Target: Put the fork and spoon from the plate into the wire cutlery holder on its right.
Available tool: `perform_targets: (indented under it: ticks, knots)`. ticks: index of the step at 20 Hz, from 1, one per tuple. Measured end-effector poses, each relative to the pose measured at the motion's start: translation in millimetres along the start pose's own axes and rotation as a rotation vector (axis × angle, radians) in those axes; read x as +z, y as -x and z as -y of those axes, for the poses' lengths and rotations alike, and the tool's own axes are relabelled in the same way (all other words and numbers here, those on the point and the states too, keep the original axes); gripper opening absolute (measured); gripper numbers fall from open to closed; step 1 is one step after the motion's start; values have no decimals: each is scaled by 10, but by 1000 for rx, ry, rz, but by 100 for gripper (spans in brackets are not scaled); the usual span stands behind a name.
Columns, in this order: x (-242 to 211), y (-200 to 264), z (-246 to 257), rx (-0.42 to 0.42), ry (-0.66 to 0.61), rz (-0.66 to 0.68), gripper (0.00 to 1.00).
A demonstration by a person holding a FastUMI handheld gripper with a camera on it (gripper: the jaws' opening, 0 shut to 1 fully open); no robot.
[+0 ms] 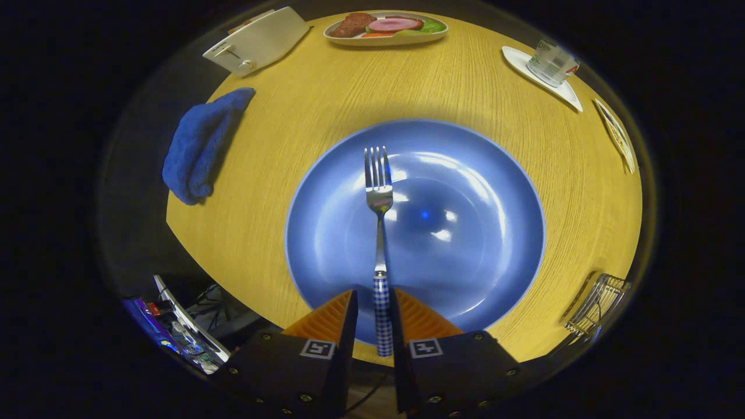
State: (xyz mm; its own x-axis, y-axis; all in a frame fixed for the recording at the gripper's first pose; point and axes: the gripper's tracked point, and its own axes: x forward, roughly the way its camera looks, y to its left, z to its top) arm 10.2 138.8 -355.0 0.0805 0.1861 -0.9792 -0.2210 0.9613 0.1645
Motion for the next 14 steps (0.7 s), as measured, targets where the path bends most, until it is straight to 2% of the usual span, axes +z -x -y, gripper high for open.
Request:
perform_targets:
  ticks: [1,4,6,10,14]
  knots:
    - [-9,51,-21,6,0,-18,36]
    - [-41,10,-19,-3,31,-39,36]
    - [-48,7,61,-27,41,-25,6]
    - [-9,58,80,33,73,-18,6]
    - [40,149,132,42,112,0,6]
